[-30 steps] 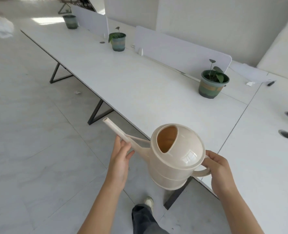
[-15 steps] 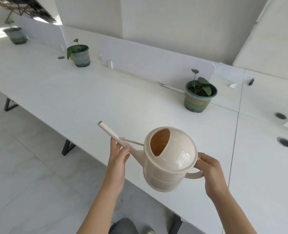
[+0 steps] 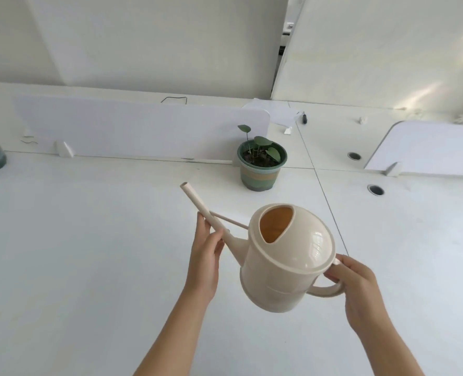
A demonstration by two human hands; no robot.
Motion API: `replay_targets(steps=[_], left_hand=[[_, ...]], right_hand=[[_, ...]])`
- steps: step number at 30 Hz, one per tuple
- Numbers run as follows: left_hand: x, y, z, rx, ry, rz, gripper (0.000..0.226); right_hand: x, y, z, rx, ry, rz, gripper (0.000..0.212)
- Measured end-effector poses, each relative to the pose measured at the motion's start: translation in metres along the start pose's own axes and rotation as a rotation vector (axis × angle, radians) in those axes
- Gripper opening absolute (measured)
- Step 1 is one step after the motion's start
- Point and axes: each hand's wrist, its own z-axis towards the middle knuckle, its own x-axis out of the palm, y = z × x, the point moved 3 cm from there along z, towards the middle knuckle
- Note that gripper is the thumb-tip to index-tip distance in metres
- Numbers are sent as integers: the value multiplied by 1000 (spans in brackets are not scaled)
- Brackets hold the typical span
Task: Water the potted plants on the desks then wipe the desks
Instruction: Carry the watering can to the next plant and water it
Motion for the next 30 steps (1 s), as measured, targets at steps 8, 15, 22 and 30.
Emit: replay_targets(steps=[8,15,22,30], left_hand=[[26,9,37,-51,198,32,49],[52,20,72,-146,258,105,44],[71,28,107,-241,257,120,30],[80,31,142,-294,164,39,18]], right_hand=[[-2,4,-15,1,-180,-30,11],[-9,30,-6,-100,-291,-182,16],[-5,45,13,-151,-338,-335,21],[8,58,44,-139,-336,-431,19]])
